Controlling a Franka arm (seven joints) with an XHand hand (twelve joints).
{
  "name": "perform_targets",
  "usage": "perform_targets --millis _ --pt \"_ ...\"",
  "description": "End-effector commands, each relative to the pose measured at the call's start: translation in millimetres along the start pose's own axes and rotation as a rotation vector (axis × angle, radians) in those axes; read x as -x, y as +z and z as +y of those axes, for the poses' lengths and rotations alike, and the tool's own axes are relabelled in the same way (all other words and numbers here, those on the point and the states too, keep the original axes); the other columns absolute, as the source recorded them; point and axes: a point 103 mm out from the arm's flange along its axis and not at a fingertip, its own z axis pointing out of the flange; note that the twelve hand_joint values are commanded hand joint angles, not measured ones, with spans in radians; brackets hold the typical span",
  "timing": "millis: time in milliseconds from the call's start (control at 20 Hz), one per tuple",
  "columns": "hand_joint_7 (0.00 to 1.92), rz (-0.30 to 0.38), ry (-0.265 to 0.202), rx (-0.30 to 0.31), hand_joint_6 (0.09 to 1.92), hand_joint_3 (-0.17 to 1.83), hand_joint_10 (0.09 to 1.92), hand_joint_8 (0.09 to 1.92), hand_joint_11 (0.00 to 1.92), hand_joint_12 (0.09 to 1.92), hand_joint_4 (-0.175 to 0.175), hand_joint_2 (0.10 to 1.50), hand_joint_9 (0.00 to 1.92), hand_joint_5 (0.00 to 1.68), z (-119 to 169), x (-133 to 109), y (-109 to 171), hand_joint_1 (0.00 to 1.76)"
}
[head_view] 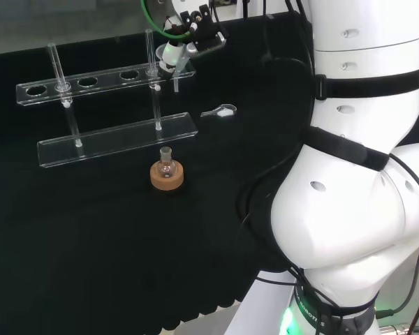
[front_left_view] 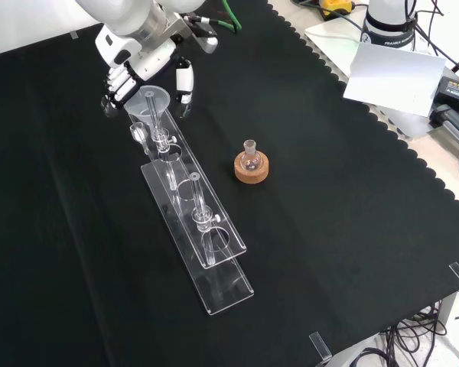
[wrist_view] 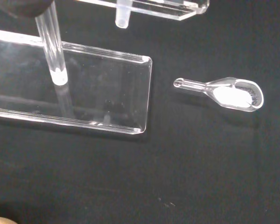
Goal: Pick up the funnel from the transparent funnel stand.
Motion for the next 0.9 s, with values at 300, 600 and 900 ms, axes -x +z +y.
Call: perform_targets --millis 300,600,900 --pt "0.00 -0.002 0.011 0.012 0.09 0.28 0.83 0.50 0.29 1.48 -0.042 0.74 0.19 0.13 3 2 -1 0.68" --pt "0.06 -0.047 0.069 0.002 0.09 0.36 0.73 0.70 0.33 1.46 -0.053 0.73 0.46 0.20 -2 -3 -9 0.68" --pt "0.38 -0.096 0.106 0.070 0.09 0.43 0.62 0.73 0.41 1.40 -0.061 0.77 0.70 0.45 -5 -12 -15 0.71"
